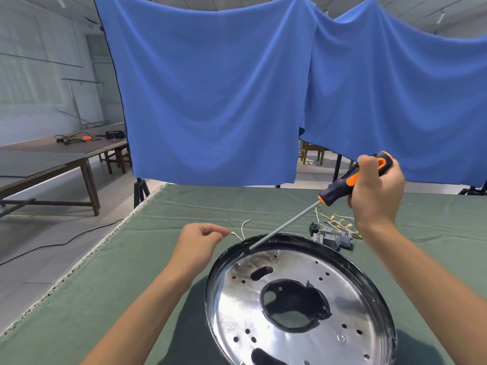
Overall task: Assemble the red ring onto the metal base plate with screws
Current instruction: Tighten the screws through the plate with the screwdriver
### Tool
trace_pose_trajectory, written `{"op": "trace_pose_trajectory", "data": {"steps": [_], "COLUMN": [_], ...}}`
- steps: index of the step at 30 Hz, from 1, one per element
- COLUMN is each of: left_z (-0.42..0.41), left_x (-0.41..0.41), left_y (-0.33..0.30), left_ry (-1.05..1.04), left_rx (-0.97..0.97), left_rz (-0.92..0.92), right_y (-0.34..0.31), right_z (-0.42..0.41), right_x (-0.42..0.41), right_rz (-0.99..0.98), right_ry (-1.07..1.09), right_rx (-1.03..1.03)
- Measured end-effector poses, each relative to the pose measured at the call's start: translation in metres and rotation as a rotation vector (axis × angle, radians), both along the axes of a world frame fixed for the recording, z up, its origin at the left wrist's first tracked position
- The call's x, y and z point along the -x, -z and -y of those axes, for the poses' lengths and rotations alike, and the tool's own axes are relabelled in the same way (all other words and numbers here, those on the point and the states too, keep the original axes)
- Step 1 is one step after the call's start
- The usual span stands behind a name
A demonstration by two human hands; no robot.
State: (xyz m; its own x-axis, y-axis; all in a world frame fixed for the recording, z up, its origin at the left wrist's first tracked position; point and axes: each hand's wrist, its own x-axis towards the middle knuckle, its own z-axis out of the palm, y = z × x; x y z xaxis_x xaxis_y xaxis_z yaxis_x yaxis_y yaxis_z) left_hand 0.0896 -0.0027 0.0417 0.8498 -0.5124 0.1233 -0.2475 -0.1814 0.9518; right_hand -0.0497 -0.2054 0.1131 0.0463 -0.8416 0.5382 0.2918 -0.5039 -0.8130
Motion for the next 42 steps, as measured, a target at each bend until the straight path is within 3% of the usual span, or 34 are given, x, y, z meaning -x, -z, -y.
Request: {"op": "trace_pose_trajectory", "data": {"steps": [6,22,28,42], "left_z": [0.003,0.004,0.001,0.002], "left_x": [0.005,0.006,0.009,0.007], "left_y": [0.018,0.022,0.025,0.028], "left_ry": [0.170,0.207,0.273,0.259], "left_rx": [-0.161,-0.072,0.091,0.124], "left_rz": [-0.163,-0.305,-0.639,-0.684], "right_y": [0.007,-0.012,-0.017,-0.029], "right_z": [-0.008,-0.025,-0.029,-0.043], "right_x": [-0.011,-0.021,-0.021,-0.031], "right_rz": [-0.078,-0.088,-0.105,-0.125], "right_ry": [0.018,-0.041,-0.041,-0.091], "right_rx": [0.142,0.289,0.343,0.455]}}
